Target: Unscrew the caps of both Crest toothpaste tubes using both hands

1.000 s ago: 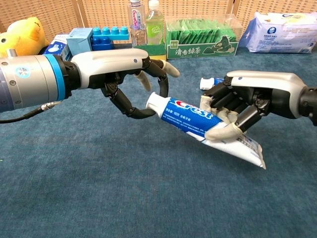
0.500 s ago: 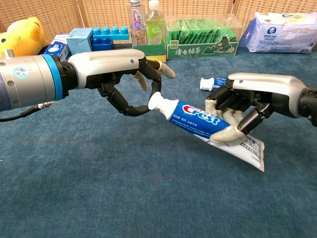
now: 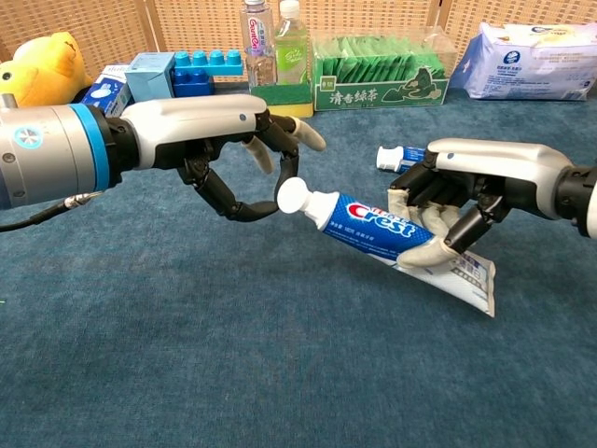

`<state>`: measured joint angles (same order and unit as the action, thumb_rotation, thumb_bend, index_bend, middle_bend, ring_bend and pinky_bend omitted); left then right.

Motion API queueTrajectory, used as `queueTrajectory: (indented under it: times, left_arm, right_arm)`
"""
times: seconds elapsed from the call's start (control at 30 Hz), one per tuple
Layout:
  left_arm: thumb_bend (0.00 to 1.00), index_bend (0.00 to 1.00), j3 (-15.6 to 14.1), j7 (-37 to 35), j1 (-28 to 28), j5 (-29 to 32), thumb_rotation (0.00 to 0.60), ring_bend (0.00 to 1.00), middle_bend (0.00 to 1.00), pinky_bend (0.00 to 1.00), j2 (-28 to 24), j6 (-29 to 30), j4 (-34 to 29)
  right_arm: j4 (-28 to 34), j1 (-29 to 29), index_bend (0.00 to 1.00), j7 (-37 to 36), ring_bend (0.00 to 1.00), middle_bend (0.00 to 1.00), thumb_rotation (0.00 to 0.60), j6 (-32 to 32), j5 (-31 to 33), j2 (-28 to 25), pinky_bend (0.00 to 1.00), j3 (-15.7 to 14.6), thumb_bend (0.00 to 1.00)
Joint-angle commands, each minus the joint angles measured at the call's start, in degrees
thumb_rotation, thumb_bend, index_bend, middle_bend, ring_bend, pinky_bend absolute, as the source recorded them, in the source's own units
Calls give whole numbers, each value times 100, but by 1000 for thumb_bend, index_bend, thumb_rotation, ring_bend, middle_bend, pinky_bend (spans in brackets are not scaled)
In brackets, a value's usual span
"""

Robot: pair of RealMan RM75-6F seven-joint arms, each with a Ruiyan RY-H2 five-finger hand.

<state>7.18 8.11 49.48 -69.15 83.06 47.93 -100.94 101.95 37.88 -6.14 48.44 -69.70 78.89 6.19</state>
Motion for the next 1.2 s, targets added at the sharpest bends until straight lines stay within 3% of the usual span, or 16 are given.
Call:
queueTrajectory:
  times: [0.03, 1.2]
  left_arm:
    - [399, 562, -16, 2, -9, 5, 600, 74, 134, 231, -5, 4, -21]
    - [398, 550, -58, -62, -44, -157, 600, 64, 123, 231, -101, 42, -196]
  right_arm:
    - [-27, 15, 851, 122, 689, 715, 600, 19, 24, 38, 733, -6, 515]
    - [45, 151, 851, 1039, 695, 720, 600, 132, 520, 197, 737, 40, 516]
